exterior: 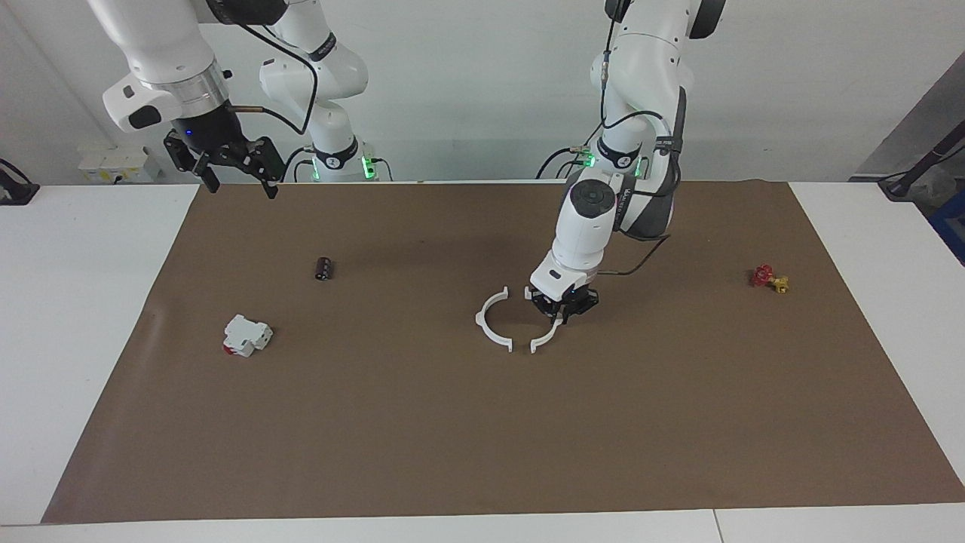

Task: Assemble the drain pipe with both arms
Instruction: 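Carry the held half-ring with the left gripper to the placed half-ring, then press the held half-ring ends against the placed half-ring with the left gripper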

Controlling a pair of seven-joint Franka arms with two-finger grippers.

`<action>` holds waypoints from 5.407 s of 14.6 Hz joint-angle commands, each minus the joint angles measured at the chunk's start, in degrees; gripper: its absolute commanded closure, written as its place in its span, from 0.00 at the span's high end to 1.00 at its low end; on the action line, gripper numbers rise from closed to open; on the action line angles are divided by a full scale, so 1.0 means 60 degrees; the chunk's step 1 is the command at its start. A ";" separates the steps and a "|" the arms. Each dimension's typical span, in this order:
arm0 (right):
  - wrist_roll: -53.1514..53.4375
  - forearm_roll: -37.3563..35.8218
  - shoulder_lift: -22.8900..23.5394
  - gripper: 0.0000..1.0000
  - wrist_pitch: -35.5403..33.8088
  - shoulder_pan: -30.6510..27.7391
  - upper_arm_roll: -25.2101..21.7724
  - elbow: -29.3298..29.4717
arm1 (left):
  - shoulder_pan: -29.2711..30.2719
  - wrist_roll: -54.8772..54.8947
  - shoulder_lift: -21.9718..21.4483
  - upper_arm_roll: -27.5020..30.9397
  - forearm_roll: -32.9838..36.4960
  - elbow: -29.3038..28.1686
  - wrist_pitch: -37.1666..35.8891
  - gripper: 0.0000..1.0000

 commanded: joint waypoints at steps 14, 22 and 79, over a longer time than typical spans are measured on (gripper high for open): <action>-0.0230 0.0209 -0.0065 1.00 -0.0164 -0.0106 0.0096 0.0003 | -0.0508 -0.0270 0.0202 0.0130 0.0245 -0.0244 0.0693 0.00; -0.0230 0.0194 -0.0109 1.00 -0.0136 -0.0105 0.0096 0.0003 | -0.0682 -0.0344 0.0143 0.0130 0.0245 -0.0288 0.0342 0.00; -0.0582 0.0209 -0.0124 1.00 0.0011 -0.0076 0.0126 -0.0100 | -0.0801 -0.0681 0.0202 0.0086 0.0128 0.0034 0.0224 0.00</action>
